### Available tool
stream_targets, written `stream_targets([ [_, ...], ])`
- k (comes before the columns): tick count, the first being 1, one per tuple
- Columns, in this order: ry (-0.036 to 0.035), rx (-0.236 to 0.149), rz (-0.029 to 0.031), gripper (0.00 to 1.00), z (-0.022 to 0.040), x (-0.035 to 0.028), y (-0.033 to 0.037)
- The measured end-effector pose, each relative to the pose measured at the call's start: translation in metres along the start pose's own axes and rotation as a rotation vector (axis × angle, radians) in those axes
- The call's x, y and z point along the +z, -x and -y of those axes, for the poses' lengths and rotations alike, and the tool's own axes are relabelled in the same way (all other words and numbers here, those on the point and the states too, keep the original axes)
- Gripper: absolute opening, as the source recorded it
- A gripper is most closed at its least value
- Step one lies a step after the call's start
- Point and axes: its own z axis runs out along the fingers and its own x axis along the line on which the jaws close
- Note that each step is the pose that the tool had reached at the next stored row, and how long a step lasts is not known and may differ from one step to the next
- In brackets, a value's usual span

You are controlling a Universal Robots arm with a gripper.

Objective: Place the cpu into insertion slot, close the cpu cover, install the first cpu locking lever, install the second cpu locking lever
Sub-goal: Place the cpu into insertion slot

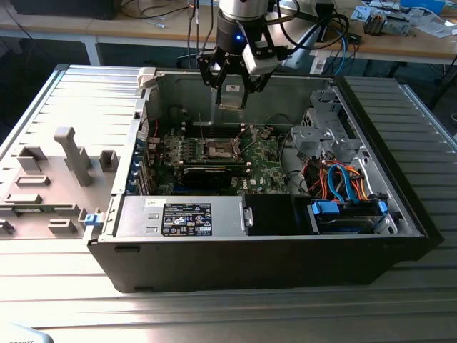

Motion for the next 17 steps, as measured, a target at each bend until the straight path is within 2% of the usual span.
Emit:
stream_targets([
  [17,-0.0018,0.022,0.0012,0.54,0.0,0.0004,0.0],
])
